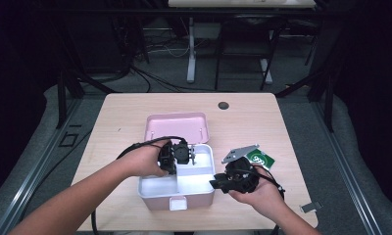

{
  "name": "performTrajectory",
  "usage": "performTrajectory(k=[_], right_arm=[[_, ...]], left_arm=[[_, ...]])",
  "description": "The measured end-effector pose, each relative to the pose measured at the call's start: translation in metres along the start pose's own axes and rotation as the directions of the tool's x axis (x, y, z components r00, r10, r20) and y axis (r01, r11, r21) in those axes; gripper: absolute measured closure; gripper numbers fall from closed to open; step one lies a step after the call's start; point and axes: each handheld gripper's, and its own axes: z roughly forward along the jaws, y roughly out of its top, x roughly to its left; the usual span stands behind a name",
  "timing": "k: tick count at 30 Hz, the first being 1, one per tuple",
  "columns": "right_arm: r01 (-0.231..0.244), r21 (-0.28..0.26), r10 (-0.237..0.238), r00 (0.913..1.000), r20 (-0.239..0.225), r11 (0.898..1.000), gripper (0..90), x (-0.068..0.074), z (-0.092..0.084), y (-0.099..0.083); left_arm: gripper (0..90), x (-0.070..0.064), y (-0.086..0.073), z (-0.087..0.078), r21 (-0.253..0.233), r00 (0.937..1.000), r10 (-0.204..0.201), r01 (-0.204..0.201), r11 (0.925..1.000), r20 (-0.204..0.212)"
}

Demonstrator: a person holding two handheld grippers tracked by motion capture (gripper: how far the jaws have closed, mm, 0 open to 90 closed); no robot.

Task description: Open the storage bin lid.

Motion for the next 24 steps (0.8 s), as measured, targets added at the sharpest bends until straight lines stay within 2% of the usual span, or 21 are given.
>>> performTrajectory(k=[5, 12, 18, 24], right_arm=[[-0.006, -0.005, 0.006, 1.0000, -0.004, 1.000, 70.1, 0.0009, -0.0001, -0.0009], [-0.002, 0.017, 0.003, 0.9998, -0.020, 1.000, 68.2, 0.0023, -0.0008, 0.0016], [-0.011, 0.016, 0.011, 0.9999, -0.010, 1.000, 66.1, -0.0028, -0.0017, 0.0019], [-0.017, 0.010, 0.017, 0.9999, -0.003, 1.000, 66.1, -0.0064, -0.0042, 0.0011]], left_arm=[[87.7, 0.0015, 0.0012, 0.0000, 0.007, 0.9994, 0.032, -0.032, 0.9994, 0.009], [87.9, 0.0057, 0.0050, 0.0008, 0.028, 0.9984, 0.055, -0.055, 0.9981, 0.015], [87.4, 0.0059, 0.0052, 0.0035, 0.028, 0.9990, 0.039, -0.040, 0.9988, 0.020], [88.0, 0.0052, 0.0061, 0.0033, 0.040, 0.9987, 0.048, -0.049, 0.9980, 0.020]])
